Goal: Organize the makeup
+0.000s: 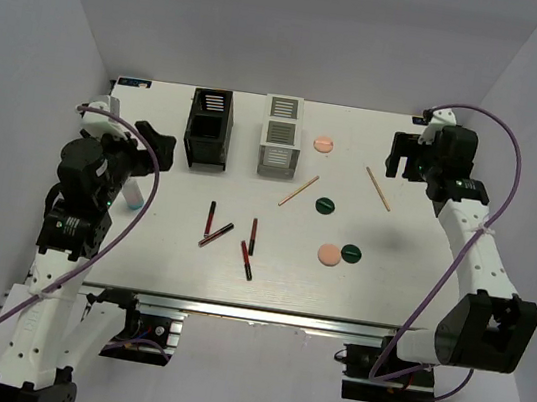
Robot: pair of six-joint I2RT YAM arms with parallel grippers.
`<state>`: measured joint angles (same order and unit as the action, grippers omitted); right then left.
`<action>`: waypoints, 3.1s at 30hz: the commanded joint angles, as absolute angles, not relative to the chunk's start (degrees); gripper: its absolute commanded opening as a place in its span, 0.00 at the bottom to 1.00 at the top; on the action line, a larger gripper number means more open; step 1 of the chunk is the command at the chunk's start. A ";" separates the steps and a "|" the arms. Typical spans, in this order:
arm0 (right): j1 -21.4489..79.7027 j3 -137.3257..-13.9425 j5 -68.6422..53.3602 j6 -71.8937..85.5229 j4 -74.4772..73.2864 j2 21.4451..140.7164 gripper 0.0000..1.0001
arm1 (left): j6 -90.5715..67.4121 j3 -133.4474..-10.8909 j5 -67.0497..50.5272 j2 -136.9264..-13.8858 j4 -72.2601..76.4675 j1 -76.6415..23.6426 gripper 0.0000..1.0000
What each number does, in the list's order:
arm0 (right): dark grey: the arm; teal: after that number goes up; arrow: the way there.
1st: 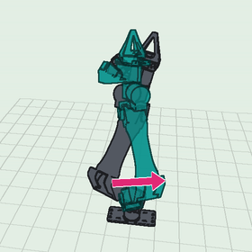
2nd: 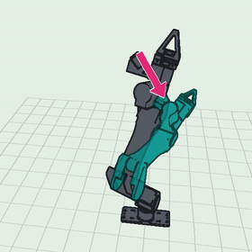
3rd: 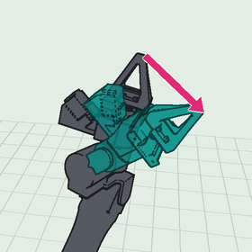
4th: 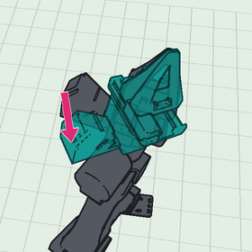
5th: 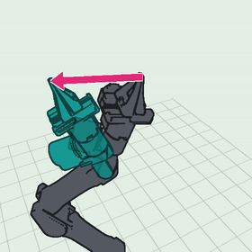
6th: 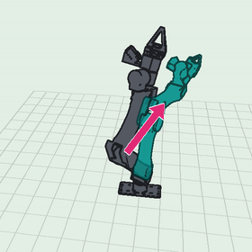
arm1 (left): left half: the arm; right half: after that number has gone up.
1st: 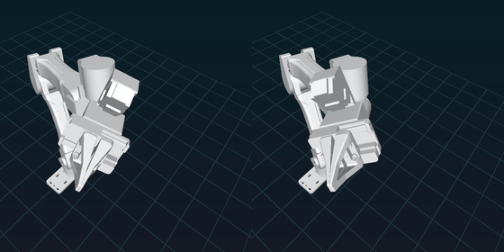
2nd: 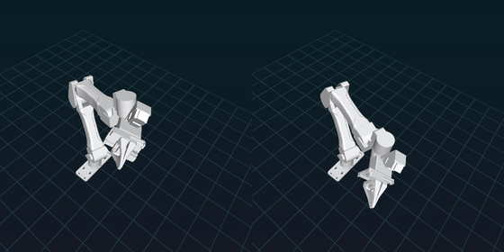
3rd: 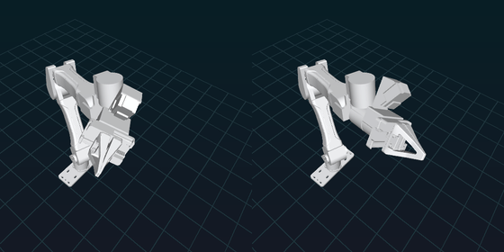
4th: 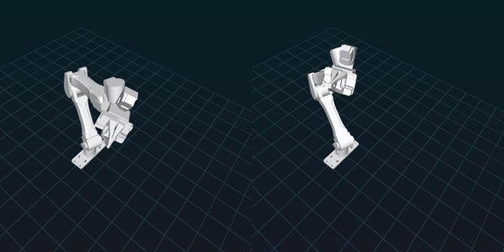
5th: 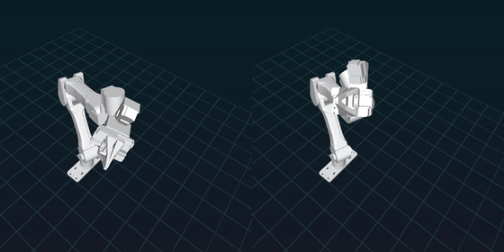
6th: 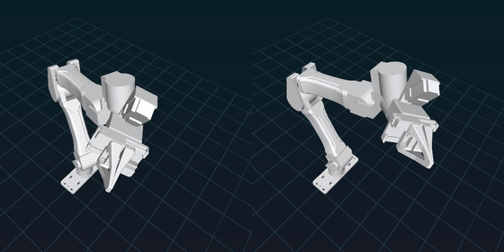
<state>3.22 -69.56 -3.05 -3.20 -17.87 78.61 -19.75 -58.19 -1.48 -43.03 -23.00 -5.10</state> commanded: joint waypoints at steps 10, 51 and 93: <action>18.00 -69.45 -34.17 -43.77 -33.67 75.06 0.89 | -22.24 -61.08 12.04 -45.88 -43.42 -5.10 0.51; 18.99 -65.04 -46.32 -32.08 -23.12 79.54 0.81 | -10.63 -47.46 13.18 -76.82 -13.98 6.50 0.68; 17.23 -63.11 -45.09 -26.02 -20.57 78.13 0.00 | -19.43 -102.03 15.03 -104.58 -9.40 -10.72 0.00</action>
<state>18.02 -62.94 -45.08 -26.94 -22.39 80.25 -22.33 -97.14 11.68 -104.49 -8.88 -10.70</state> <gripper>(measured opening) 0.004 0.583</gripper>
